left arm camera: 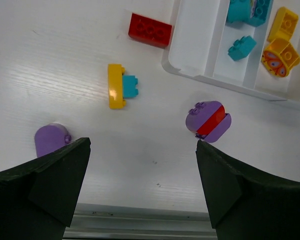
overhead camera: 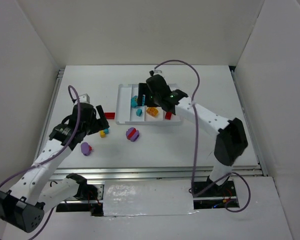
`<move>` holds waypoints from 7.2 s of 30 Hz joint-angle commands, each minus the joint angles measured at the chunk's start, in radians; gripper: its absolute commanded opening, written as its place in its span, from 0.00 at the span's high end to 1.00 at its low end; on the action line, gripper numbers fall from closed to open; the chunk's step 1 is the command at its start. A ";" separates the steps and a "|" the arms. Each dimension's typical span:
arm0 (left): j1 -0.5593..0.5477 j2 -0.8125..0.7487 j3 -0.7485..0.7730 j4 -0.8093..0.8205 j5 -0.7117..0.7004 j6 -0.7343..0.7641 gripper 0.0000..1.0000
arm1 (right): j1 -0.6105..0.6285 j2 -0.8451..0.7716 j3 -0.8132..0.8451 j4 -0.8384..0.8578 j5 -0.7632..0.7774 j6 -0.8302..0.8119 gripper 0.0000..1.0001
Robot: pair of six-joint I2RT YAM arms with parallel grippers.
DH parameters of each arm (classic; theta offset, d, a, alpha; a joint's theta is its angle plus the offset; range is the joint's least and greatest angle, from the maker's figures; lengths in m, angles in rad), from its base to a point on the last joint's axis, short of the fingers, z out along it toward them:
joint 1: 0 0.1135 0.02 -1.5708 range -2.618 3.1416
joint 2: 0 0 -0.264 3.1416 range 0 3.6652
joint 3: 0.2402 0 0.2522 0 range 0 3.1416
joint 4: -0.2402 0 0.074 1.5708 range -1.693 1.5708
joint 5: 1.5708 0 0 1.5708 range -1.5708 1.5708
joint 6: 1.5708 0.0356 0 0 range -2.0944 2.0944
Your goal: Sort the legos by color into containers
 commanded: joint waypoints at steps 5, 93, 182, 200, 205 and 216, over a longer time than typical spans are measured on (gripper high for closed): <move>0.008 0.194 -0.040 0.166 0.054 -0.150 0.00 | 0.109 -0.421 -0.385 0.108 -0.069 -0.029 0.19; -0.376 -0.315 -0.403 0.817 0.514 0.174 0.01 | 0.342 -0.649 -0.744 0.612 -0.359 0.085 1.00; -0.379 -0.363 0.007 -0.016 -0.147 0.168 1.00 | 0.005 0.469 0.329 0.047 -0.057 0.018 1.00; -0.373 -0.352 -0.005 0.004 -0.107 0.191 1.00 | -0.018 0.590 0.551 -0.044 0.124 0.017 0.98; -0.365 -0.349 -0.005 0.005 -0.096 0.194 1.00 | -0.026 0.590 0.562 -0.047 0.085 0.015 0.80; -0.354 -0.330 -0.006 0.008 -0.079 0.200 0.99 | -0.025 0.525 0.469 -0.004 0.012 -0.009 0.38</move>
